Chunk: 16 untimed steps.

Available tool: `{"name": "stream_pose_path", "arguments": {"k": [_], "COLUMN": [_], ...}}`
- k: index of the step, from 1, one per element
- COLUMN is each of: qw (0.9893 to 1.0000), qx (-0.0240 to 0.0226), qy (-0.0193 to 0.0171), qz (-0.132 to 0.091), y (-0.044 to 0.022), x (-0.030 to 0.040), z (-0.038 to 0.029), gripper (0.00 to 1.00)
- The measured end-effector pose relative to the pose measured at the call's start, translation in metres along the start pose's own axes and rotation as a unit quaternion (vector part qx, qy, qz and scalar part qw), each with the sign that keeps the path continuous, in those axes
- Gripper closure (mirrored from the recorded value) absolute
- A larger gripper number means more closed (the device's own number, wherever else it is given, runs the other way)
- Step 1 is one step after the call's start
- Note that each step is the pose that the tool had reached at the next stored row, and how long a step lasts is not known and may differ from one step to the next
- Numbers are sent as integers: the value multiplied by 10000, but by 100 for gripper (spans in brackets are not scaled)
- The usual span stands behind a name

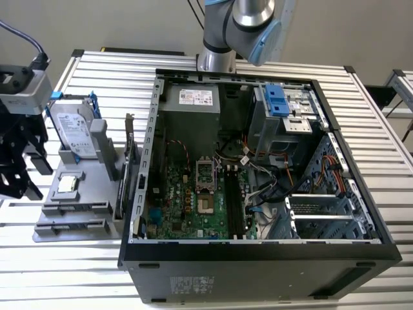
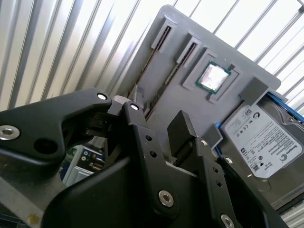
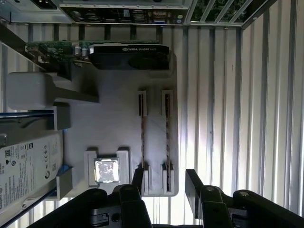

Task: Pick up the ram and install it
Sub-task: 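Pick up the ram and move it above insertion slot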

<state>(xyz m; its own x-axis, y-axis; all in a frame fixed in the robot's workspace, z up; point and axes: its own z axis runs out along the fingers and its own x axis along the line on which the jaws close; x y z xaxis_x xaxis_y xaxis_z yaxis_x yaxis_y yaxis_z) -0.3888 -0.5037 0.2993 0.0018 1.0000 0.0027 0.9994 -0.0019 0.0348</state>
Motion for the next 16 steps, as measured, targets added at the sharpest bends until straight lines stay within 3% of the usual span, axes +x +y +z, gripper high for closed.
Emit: {"name": "stream_pose_path", "arguments": {"k": [16], "qw": [10000], "qx": [0], "qy": [0], "qz": [0], "y": [-4], "x": [0], "z": [103], "gripper": [0]}}
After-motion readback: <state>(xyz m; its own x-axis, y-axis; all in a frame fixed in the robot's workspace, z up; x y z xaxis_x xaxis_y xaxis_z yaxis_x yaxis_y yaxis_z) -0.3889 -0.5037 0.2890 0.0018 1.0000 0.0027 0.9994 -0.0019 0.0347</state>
